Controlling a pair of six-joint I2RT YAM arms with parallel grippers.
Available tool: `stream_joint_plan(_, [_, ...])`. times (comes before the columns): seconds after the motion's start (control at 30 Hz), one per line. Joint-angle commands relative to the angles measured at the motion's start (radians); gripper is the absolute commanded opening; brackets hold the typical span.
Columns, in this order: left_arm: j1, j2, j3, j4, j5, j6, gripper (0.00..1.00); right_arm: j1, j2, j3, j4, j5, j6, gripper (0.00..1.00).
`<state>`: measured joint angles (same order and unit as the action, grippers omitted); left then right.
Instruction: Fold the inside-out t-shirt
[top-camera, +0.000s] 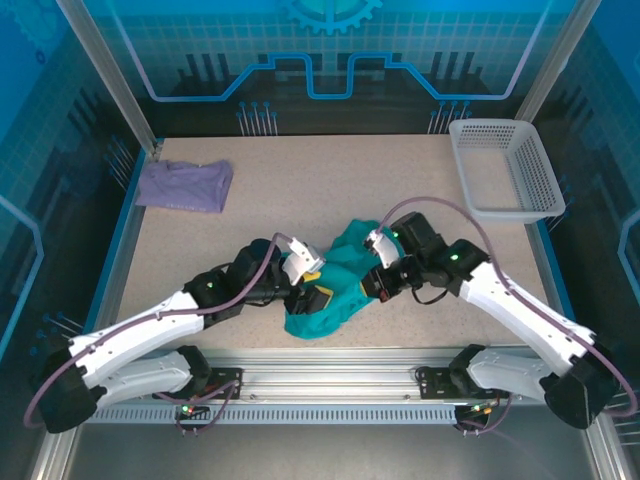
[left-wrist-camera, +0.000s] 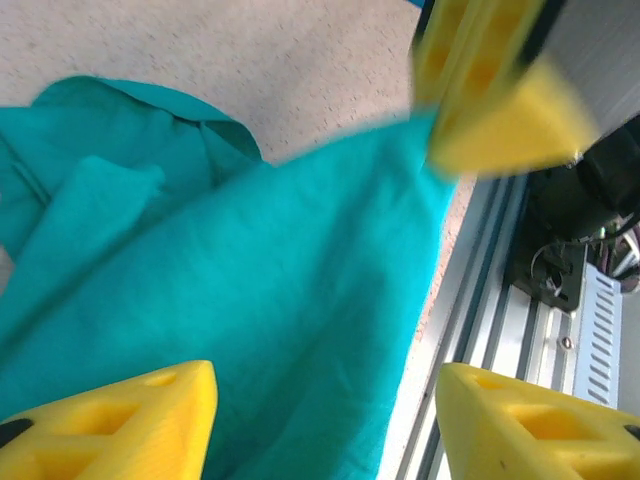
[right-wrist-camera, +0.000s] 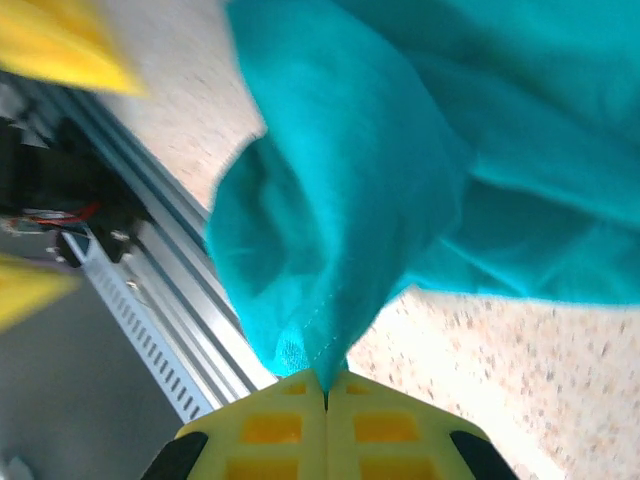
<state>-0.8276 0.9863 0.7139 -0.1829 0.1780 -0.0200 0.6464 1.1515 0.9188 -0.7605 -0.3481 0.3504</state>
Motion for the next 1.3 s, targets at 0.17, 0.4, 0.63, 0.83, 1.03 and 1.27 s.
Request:
stream_joint_plan(0.17, [0.024,-0.072,-0.016,-0.048,-0.285,-0.088,0.69,-0.027,0.084,0.065,-0.049,0.200,-0.007,0.33])
stream_joint_plan(0.4, [0.330,-0.047,-0.057,-0.090,-0.178,-0.422,0.79,-0.032,0.041,0.106,0.079,0.447,-0.049,0.56])
stream_joint_plan(0.63, [0.480,0.197,-0.064,0.044,0.014,-0.540,0.81,-0.150,0.346,0.179,0.309,0.432,-0.067,0.72])
stream_joint_plan(0.83, [0.510,0.439,0.003,0.100,-0.039,-0.514,0.80,-0.152,0.666,0.377,0.231,0.520,-0.124,0.73])
stream_joint_plan(1.03, [0.477,0.598,0.031,0.133,0.000,-0.517,0.70,-0.137,0.840,0.463,0.155,0.486,-0.124,0.68])
stream_joint_plan(1.27, [0.460,0.641,0.016,0.261,0.062,-0.552,0.14,-0.167,0.888,0.524,0.180,0.432,-0.132,0.05])
